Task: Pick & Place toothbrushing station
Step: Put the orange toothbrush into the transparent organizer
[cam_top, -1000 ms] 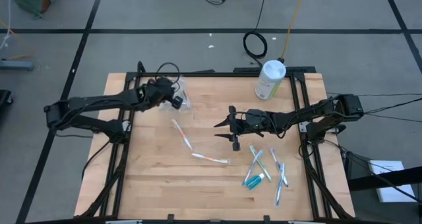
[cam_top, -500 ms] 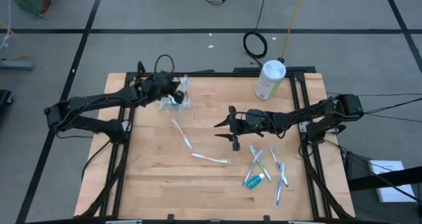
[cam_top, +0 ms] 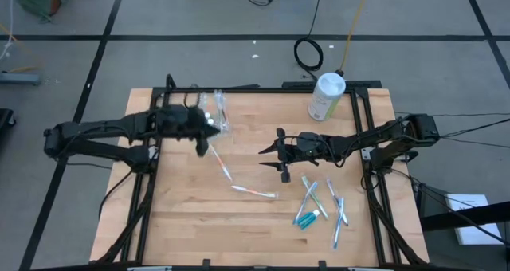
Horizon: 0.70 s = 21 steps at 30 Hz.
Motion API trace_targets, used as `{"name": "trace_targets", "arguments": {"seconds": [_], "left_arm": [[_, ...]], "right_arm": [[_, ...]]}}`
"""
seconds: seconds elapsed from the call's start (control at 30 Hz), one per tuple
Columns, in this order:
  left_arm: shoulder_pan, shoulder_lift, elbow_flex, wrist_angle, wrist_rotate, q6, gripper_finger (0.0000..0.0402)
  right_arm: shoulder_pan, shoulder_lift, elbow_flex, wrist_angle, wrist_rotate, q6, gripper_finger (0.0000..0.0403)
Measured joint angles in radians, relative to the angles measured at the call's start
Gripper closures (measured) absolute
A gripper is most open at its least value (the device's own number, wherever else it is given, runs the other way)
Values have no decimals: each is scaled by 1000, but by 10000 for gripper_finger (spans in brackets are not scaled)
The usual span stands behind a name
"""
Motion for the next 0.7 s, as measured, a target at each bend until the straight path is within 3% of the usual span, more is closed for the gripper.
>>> {"name": "trace_targets", "arguments": {"seconds": [0.3,0.5,0.7], "left_arm": [[-131,121,-2,-267,1,-267,379],[-110,211,-2,-312,-31,-194,378],[-57,288,-2,-309,-35,-123,353]], "right_arm": [[0,0,0,0,0,25,248],[0,0,0,0,0,26,248],[0,0,0,-1,0,26,248]]}}
